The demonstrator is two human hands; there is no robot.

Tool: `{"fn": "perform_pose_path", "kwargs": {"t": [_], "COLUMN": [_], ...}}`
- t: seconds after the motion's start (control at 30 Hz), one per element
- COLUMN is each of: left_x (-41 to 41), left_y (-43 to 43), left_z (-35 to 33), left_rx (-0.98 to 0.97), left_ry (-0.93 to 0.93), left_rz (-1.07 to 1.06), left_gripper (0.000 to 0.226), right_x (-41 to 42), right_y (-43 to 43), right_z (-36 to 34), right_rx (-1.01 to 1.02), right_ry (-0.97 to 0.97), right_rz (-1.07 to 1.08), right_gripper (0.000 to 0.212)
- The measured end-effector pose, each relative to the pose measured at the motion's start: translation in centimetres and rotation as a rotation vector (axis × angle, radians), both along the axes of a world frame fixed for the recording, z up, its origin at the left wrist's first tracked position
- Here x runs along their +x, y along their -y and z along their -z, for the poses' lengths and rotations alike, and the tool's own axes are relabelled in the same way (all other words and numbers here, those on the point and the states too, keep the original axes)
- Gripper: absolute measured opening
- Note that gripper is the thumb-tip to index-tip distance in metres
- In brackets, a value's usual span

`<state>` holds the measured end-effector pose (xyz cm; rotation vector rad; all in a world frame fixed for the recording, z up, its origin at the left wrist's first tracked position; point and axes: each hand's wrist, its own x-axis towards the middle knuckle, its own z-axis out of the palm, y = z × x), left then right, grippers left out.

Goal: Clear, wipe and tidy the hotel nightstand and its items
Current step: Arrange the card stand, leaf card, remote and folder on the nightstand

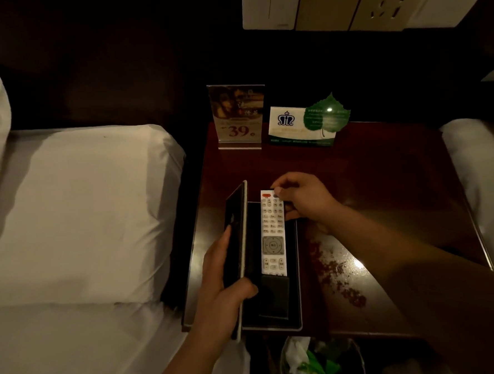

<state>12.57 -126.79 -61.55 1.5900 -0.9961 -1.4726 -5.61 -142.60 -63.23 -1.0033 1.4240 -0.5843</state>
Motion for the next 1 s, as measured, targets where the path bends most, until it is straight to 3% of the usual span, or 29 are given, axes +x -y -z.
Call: {"fn": "perform_pose_path", "kwargs": {"t": [0.43, 0.53, 0.63, 0.73, 1.0], "left_x": [-0.4, -0.7, -1.2, -1.8, -3.0], "left_y": [-0.1, -0.2, -0.3, -0.3, 0.0], "left_z": [0.5, 0.8, 0.9, 1.1, 1.4], "left_rx": [-0.048, -0.058, -0.062, -0.067, -0.035], "left_ry": [0.037, 0.054, 0.074, 0.118, 0.256], "left_rz": [-0.023, -0.014, -0.027, -0.04, -0.059], "left_gripper": [0.092, 0.094, 0.097, 0.096, 0.102], "right_x": [0.1, -0.2, -0.1, -0.8, -0.7], "right_y": [0.0, -0.4, -1.2, -1.7, -1.4], "right_z": [-0.1, -0.2, 0.1, 1.0, 1.8], "right_rx": [0.089, 0.0, -0.163, -0.319, -0.326], "right_ry": [0.008, -0.13, -0.371, -0.566, -0.533], "right_rz": [0.067, -0.054, -0.203, -0.219, -0.259], "right_gripper": [0.009, 0.01, 0.025, 0.033, 0.037]}}
